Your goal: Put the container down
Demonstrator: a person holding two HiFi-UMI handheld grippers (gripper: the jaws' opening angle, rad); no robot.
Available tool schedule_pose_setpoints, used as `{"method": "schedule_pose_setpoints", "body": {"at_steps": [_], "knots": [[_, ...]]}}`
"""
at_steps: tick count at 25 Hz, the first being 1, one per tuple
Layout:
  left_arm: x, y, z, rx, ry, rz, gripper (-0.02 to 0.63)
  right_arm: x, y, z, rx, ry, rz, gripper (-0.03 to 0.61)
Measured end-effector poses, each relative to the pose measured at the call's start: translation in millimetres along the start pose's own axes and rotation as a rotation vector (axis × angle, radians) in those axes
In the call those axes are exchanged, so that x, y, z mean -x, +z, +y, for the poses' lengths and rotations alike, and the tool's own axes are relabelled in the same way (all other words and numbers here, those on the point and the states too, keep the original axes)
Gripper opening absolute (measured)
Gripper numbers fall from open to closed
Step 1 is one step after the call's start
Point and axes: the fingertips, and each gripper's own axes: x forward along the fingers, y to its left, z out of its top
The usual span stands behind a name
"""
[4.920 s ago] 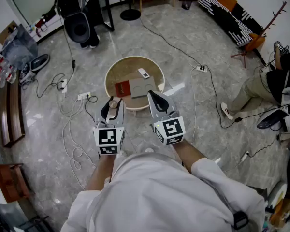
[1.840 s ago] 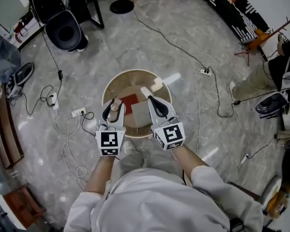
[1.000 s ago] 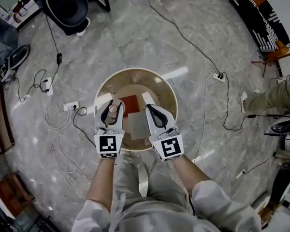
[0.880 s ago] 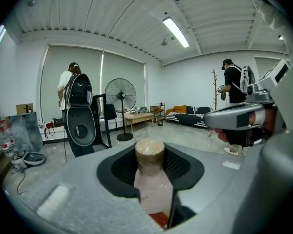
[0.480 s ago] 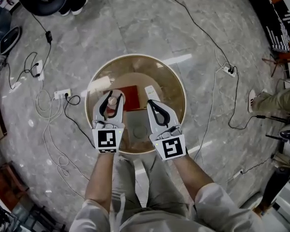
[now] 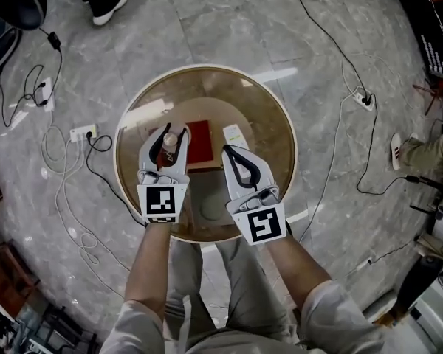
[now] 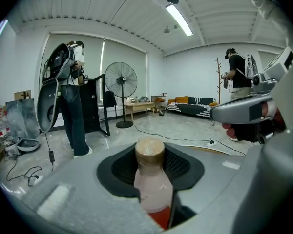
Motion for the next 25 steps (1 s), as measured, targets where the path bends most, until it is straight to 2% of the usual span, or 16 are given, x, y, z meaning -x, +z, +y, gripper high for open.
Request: {"method": "schedule_pose_setpoints", "body": {"at_steps": [8,25], "knots": [[-28,-41,-3,-0.02,-0.012,0.011,0.133,-8,-37,-13,-0.021,-0.004,0.005,0.003],[-60,-70,-7,-0.019,-0.036,-0.014,0.133,-17,-65,-23,-0.026,-0.006,0.017,0.003]]}}
